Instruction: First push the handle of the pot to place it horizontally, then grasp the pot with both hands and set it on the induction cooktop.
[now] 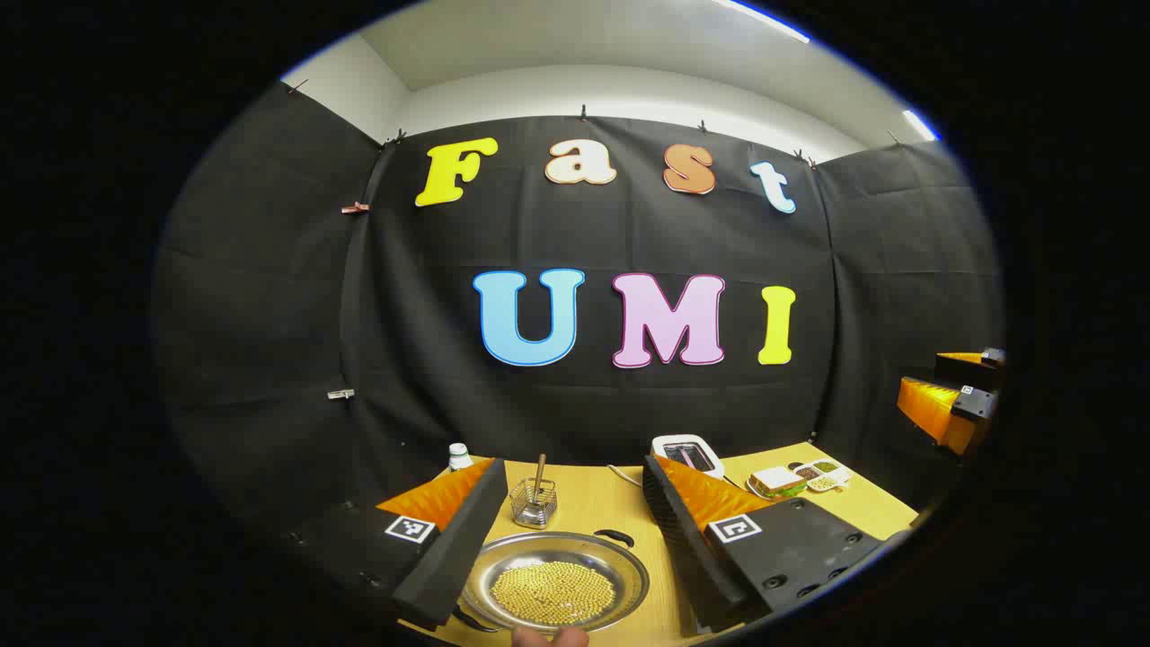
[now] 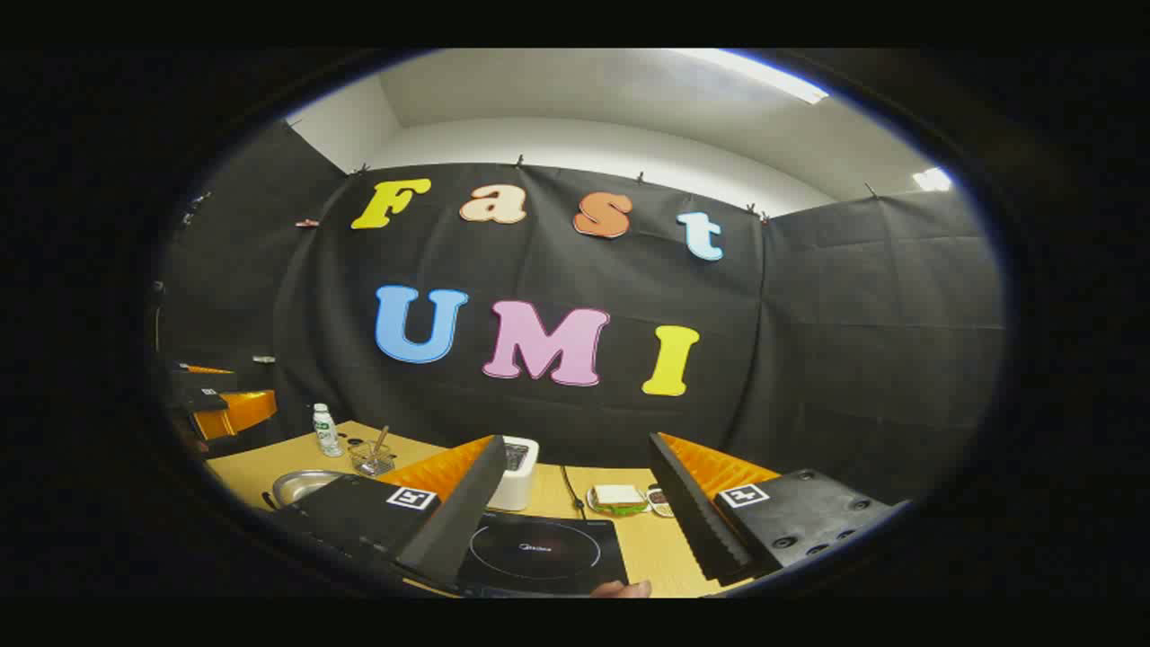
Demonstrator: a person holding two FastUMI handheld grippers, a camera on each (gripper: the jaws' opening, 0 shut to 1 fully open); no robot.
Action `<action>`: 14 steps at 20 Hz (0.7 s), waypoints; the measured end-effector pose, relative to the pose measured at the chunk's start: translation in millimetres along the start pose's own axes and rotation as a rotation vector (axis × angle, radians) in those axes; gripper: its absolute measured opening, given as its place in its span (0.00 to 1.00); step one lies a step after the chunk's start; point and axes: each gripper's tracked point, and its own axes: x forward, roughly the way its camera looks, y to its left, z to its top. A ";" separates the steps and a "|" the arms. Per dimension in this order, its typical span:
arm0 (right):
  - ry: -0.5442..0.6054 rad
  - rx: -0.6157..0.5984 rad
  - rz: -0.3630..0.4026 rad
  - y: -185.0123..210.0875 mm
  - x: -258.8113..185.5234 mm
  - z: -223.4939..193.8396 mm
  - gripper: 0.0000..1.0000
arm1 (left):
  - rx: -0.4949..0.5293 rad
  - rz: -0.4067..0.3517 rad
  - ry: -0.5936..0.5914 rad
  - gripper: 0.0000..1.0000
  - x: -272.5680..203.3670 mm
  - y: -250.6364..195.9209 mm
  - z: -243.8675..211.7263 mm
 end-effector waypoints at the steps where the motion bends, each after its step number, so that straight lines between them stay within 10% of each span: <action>1: 0.000 0.000 0.001 0.2 -0.4 0.1 0.98 | 0.002 -0.001 -0.003 0.95 -1.3 -0.5 -0.2; 14: 0.006 0.003 0.009 -0.9 -4.3 1.8 0.98 | 0.016 -0.021 -0.023 0.95 -5.6 0.9 2.6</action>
